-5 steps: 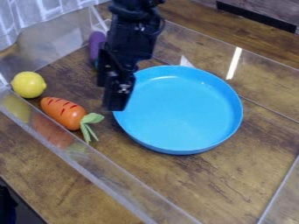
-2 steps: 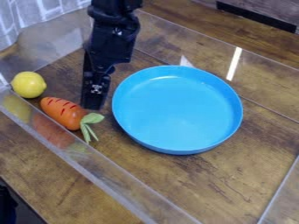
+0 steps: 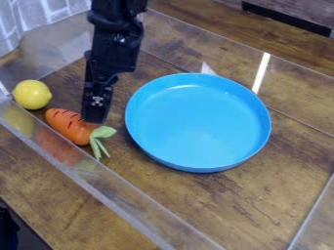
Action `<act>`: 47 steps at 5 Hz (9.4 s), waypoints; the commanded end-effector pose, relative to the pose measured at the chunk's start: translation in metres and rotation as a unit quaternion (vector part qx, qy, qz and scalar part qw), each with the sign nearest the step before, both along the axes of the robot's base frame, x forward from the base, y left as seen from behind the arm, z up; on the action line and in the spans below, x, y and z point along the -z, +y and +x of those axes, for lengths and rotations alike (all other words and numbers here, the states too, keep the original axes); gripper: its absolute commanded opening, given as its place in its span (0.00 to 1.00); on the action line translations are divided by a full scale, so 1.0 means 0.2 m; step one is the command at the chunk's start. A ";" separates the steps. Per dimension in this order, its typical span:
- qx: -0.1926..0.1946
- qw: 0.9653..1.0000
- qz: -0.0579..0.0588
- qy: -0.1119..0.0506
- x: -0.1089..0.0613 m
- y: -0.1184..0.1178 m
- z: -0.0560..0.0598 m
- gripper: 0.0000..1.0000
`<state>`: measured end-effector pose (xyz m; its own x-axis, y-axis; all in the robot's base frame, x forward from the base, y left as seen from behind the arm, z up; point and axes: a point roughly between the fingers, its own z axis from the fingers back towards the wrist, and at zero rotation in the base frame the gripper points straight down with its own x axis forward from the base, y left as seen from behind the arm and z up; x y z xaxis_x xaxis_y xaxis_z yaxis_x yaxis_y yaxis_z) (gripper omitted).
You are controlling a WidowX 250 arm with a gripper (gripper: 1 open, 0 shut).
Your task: Move the carrot to the right side
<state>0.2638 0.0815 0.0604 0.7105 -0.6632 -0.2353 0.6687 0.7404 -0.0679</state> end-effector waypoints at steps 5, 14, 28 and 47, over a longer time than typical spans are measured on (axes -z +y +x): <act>-0.027 1.000 0.014 -0.003 0.11 0.18 0.01 1.00; -0.056 0.998 -0.003 0.008 0.21 0.20 0.05 1.00; -0.107 0.994 -0.022 0.025 0.22 0.32 0.02 1.00; -0.201 0.977 -0.067 0.010 0.22 0.45 -0.04 0.00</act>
